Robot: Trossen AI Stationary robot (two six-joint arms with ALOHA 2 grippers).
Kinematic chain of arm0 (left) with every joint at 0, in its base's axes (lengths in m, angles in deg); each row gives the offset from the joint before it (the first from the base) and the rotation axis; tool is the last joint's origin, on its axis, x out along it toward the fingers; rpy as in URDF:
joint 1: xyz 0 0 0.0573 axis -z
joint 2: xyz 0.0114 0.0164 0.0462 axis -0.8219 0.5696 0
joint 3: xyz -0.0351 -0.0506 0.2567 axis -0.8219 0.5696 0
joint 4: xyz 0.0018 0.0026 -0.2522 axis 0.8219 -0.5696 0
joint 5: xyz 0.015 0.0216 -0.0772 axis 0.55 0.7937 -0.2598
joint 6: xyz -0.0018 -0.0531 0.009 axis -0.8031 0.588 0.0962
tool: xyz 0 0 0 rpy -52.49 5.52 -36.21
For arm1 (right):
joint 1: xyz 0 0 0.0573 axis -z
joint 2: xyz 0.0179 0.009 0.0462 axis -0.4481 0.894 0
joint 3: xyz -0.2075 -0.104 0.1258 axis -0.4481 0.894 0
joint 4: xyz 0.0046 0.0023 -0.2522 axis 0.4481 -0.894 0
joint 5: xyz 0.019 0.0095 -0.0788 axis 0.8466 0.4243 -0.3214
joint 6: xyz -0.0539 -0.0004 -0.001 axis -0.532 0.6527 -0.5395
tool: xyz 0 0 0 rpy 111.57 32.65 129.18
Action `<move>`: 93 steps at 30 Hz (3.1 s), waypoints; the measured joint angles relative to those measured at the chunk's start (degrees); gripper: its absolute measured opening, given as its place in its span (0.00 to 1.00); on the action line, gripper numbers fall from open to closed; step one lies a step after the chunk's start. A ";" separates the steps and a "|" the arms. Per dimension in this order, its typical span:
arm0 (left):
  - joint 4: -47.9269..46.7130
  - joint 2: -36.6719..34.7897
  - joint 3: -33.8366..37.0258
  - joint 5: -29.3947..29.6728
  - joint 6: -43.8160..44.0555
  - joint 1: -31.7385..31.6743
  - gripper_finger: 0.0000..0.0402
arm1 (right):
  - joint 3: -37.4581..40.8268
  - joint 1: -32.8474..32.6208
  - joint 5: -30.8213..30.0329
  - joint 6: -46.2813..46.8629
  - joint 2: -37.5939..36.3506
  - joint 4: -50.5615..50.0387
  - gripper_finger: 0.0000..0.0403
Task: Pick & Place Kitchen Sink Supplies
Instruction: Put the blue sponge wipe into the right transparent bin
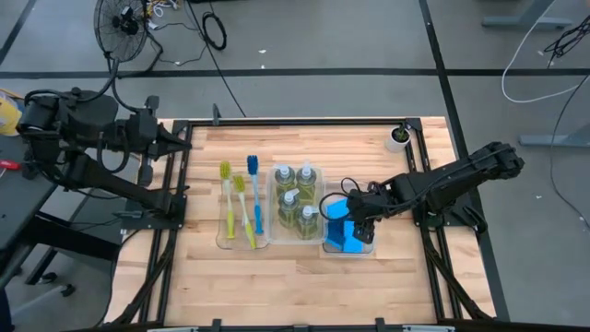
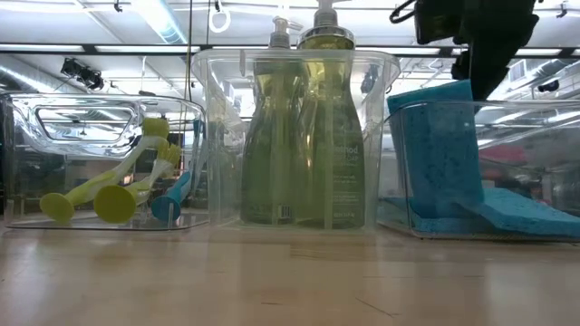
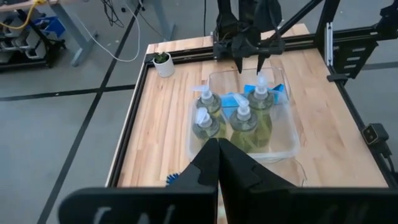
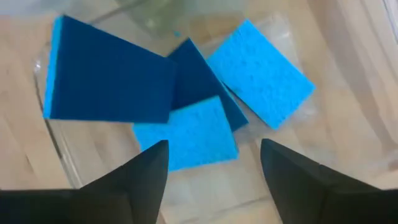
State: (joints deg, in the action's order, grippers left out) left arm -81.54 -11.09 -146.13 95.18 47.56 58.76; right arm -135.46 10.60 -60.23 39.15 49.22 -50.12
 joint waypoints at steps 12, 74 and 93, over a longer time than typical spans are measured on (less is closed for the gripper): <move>1.16 -0.51 2.75 0.90 1.95 0.00 0.01 | -2.15 4.72 -0.67 -5.38 -5.19 -3.10 0.53; 36.76 -25.72 56.35 4.52 16.96 -0.07 0.04 | -3.45 -12.60 -12.56 -4.90 7.07 20.60 0.45; 36.46 -25.72 56.33 6.92 17.94 -0.07 0.04 | -3.45 -13.82 -12.58 -4.26 7.47 16.48 0.45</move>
State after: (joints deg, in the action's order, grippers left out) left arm -45.08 -36.81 -89.80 102.10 65.50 58.70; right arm -138.91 -3.23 -72.81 34.89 56.68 -33.65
